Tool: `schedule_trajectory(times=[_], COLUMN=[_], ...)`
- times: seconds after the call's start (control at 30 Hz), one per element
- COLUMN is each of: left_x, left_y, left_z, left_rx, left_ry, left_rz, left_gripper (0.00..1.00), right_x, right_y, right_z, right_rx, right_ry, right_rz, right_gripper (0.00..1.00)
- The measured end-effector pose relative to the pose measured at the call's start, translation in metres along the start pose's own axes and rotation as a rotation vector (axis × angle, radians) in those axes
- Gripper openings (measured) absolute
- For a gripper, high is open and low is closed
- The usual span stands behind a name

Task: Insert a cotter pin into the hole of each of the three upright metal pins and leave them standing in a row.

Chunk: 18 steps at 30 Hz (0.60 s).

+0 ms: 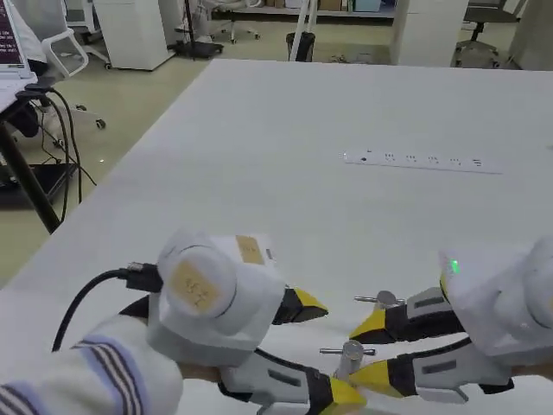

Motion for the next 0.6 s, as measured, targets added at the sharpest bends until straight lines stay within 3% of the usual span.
schedule_trajectory(times=[0.13,0.2,0.3,0.43,0.6], left_x=[-0.01,-0.013,-0.017,-0.019,-0.019], left_y=[-0.008,-0.012,-0.017,-0.022,-0.022], left_z=[-0.006,-0.009,-0.013,-0.015,-0.014], left_rx=[-0.047,-0.043,-0.058,-0.084,-0.088], left_ry=[-0.036,-0.025,-0.015,-0.016,-0.019], left_rz=[0.02,0.029,0.035,0.034,0.035], left_gripper=[0.73,0.84,0.92,0.94,0.94], right_x=[0.007,0.01,0.013,0.014,0.013], right_y=[0.001,0.0,0.0,0.0,0.004], right_z=[-0.005,-0.007,-0.008,-0.007,-0.005], right_rx=[0.025,0.047,0.076,0.078,0.026], right_ry=[-0.014,-0.022,-0.04,-0.059,-0.045], right_rz=[-0.006,-0.011,-0.011,-0.016,-0.016], right_gripper=[0.18,0.18,0.16,0.1,0.08])
Point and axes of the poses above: the centre of the closed fingertips' face, and the gripper's own axes: x roughly forward along the fingers, y roughly to its left, z roughly out of its top, the point moved 8 cm from there along -x, roughly backward along the fingers, and after that the axes turned 14 degrees about x, right-handed, at the moved point
